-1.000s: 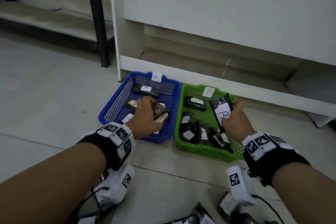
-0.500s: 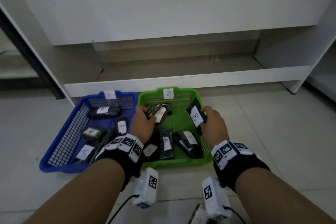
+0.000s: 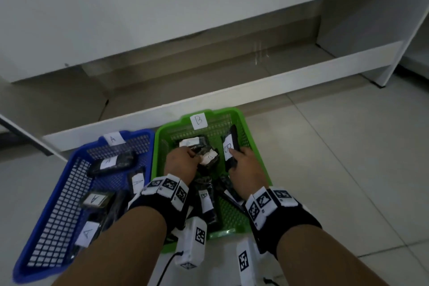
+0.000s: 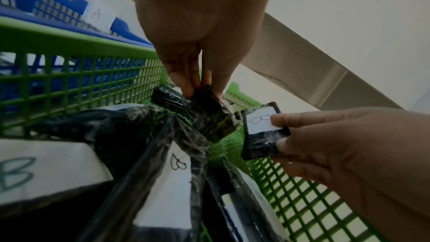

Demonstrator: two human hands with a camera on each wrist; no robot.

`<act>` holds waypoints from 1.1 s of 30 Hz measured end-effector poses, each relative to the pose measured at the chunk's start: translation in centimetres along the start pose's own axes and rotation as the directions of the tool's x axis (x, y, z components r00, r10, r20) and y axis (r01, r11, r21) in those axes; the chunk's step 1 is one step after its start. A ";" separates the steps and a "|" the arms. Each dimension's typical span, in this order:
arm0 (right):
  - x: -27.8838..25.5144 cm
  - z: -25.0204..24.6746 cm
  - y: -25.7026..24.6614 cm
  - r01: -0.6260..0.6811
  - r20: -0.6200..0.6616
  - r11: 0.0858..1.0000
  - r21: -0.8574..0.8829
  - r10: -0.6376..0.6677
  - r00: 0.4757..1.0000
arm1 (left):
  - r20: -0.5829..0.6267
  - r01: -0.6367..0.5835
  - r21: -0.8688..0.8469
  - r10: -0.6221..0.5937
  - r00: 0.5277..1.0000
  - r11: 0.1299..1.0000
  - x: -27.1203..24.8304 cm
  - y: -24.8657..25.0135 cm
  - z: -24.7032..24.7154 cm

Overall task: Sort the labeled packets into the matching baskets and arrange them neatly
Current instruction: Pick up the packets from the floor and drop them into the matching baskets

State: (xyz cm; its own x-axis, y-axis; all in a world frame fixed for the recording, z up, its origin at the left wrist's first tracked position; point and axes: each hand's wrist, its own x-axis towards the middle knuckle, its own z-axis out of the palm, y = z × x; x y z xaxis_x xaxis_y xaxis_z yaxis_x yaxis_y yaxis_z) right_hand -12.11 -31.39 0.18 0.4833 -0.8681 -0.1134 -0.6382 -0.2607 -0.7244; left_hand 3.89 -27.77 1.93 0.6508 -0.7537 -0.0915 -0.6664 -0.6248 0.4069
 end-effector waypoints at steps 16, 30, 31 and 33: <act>-0.2 3.1 1.7 -0.067 0.207 0.964 -0.257 0.123 0.971 | 0.416 -0.320 0.456 0.119 0.902 0.831 -2.5 0.9 0.5; -10.3 -5.6 -2.6 0.495 -0.043 0.822 -0.281 -0.526 0.849 | -0.114 -0.676 -0.135 0.666 0.737 0.725 -18.0 -0.3 -3.0; -11.7 -6.0 -2.0 0.519 -0.028 0.791 -0.323 -0.556 0.831 | -0.077 -0.679 -0.176 0.678 0.731 0.712 -19.5 -0.6 -2.4; -14.6 -6.4 -0.4 0.557 0.034 0.730 -0.395 -0.594 0.804 | -0.002 -0.674 -0.238 0.693 0.721 0.700 -22.6 -1.5 -1.1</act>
State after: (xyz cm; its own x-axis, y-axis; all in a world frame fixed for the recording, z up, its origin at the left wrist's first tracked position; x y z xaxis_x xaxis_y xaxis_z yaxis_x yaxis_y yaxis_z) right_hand -22.74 -21.29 6.48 0.7882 -0.5282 0.3157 -0.4340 -0.8409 -0.3234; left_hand -9.42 -9.54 4.37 0.0080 -0.9759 0.2183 -0.8180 0.1191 0.5628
